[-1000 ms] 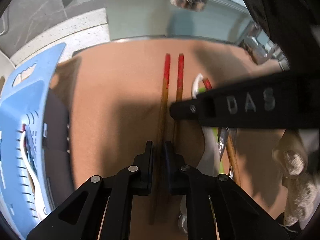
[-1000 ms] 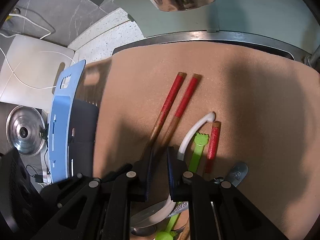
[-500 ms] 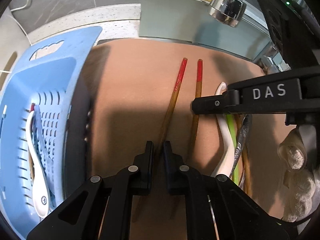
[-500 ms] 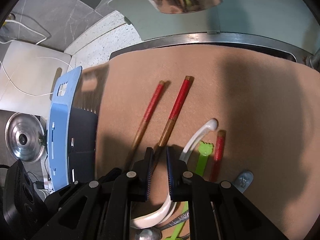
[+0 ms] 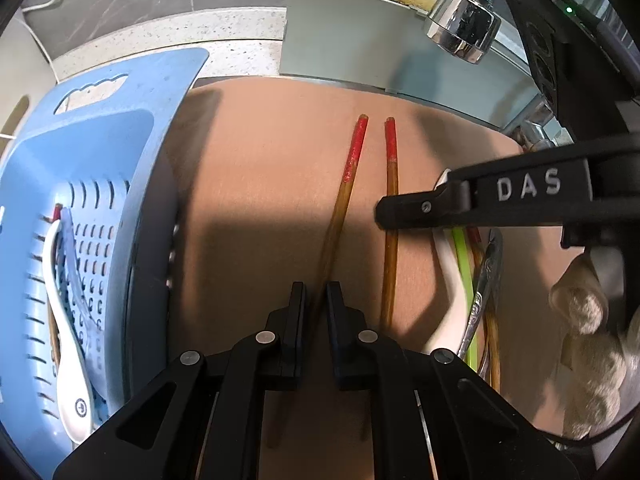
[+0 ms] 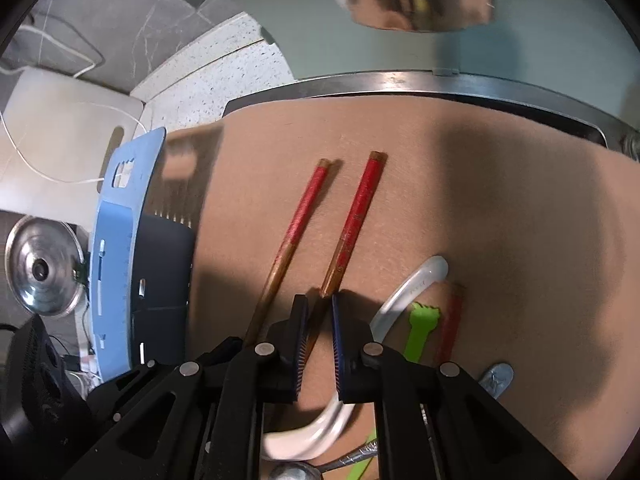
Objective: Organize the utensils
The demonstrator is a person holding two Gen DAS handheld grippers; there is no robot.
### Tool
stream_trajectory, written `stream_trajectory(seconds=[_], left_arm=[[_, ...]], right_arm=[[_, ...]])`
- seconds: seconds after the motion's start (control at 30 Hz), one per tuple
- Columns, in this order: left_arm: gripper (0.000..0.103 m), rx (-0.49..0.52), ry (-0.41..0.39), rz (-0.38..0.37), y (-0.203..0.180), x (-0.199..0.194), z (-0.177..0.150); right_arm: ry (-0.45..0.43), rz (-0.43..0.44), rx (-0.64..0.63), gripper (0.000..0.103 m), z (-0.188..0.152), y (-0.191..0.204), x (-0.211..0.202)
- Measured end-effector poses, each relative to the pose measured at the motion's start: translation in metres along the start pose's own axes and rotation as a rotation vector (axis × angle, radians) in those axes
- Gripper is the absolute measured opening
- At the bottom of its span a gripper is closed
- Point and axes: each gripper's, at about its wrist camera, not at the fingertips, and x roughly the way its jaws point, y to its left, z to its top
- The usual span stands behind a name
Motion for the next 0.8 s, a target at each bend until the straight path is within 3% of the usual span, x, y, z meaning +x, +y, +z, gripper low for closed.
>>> stream_trajectory(seconds=[0.1,0.3,0.67,0.8], left_arm=[[0.009,-0.018,-0.003,-0.002,0.001,0.001,0.002],[0.009,-0.057,-0.05,-0.019,0.002,0.001,0.002],[0.005,-0.144,-0.083,-0.097,0.011,-0.016,-0.015],[0.006,-0.084,-0.041,-0.051,0.0,-0.006,-0.014]], right_arm=[[-0.004,0.027,0.037,0.012,0.002,-0.003,0.001],[-0.039,-0.021,-0.021,0.01,-0.002,0.007,0.001],[-0.075,0.124,0.084,0.007,-0.024,-0.017,-0.009],[-0.074,0.133,0.101,0.007,-0.028,-0.02,-0.006]])
